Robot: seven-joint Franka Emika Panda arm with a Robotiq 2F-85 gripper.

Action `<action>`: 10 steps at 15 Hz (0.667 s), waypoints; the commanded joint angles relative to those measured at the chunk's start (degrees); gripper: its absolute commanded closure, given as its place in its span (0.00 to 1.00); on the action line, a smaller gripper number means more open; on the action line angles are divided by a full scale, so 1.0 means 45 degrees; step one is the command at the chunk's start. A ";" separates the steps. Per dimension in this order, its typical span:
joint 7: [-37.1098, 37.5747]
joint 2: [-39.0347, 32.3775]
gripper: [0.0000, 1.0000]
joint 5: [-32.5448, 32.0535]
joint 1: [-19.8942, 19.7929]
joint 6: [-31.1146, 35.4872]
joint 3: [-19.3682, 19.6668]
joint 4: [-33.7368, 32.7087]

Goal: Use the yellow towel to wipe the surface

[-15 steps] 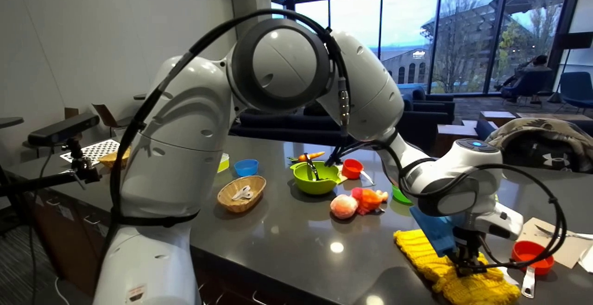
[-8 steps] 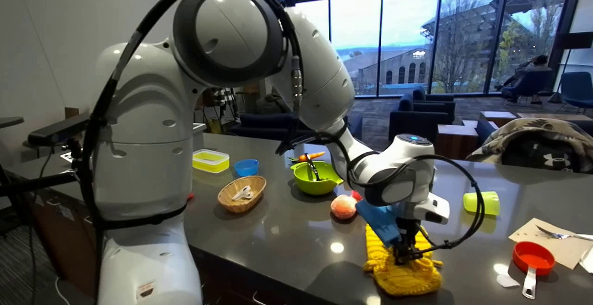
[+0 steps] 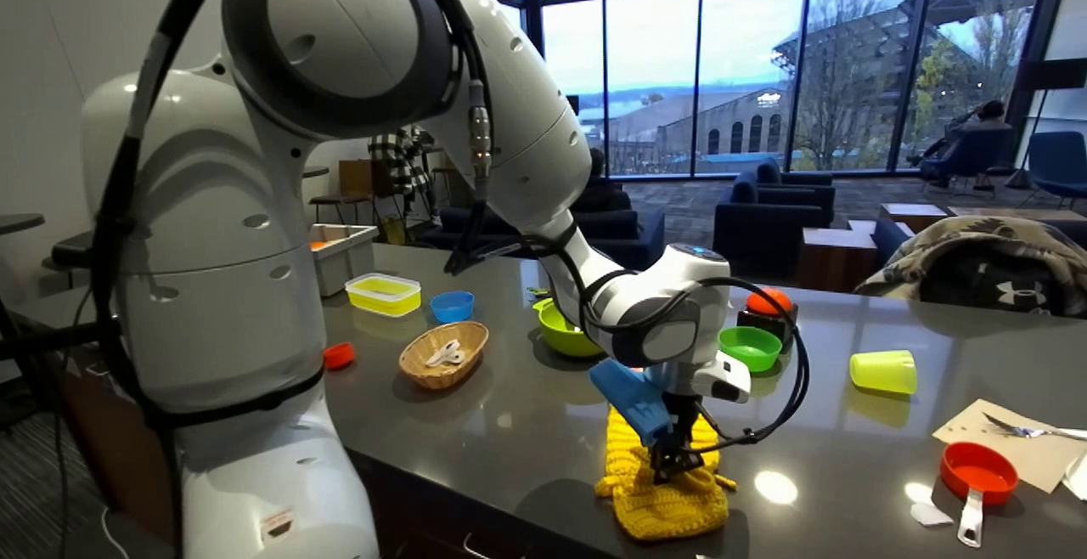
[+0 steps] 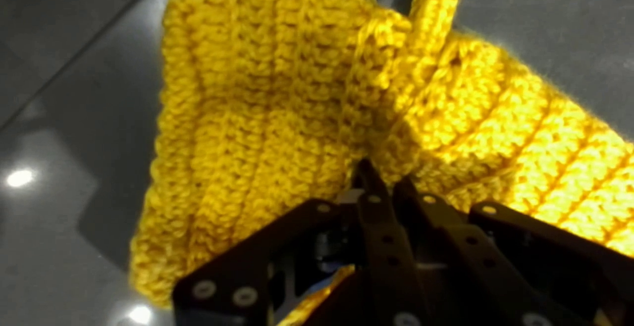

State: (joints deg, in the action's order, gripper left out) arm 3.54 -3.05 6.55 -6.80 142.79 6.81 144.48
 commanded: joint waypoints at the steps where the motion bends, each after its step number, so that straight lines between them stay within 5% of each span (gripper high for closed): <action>1: -0.0018 0.0012 0.93 -0.0012 -0.0010 -0.0038 0.0000 -0.0012; 6: -0.0102 0.0015 0.93 -0.0012 -0.0014 -0.0045 0.0002 -0.0008; 7: -0.0135 0.0044 0.68 -0.0100 -0.0008 0.0037 0.0002 0.0031; 10: -0.0099 0.0198 0.57 -0.0158 -0.0009 -0.0061 0.0012 0.0059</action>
State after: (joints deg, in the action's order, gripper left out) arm 3.01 -3.03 6.54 -6.84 142.77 6.82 144.42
